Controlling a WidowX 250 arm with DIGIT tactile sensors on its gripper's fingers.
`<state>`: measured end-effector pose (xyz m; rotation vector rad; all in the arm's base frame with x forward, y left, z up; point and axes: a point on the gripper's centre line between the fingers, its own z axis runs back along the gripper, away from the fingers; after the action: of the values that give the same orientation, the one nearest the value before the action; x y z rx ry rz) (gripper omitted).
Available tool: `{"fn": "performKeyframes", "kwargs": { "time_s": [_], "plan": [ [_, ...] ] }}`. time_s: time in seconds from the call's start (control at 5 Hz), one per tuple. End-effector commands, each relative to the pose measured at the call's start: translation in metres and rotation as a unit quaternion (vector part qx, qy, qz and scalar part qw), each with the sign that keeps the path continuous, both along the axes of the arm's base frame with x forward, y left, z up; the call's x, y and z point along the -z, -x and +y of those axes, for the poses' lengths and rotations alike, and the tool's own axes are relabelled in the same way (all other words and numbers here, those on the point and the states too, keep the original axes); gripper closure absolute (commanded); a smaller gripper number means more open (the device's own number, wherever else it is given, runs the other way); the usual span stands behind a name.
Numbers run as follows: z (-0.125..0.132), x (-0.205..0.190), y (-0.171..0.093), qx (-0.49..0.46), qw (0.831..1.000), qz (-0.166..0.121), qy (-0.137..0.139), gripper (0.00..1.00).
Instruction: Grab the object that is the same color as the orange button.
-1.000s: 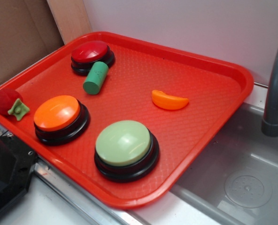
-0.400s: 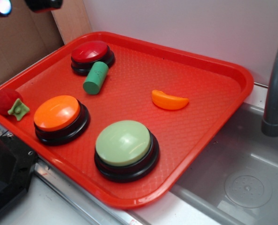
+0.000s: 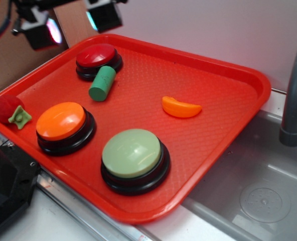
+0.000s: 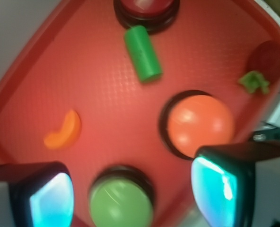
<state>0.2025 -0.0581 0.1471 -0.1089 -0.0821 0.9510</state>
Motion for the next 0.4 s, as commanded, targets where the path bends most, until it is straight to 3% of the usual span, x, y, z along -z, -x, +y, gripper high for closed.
{"fn": "performKeyframes", "kwargs": {
  "time_s": [0.0, 0.2],
  "plan": [
    [-0.01, 0.039, -0.044, -0.109, 0.994, -0.01, 0.001, 0.0],
    [-0.012, 0.058, -0.057, -0.139, 0.99, -0.005, -0.017, 0.0]
  ]
}}
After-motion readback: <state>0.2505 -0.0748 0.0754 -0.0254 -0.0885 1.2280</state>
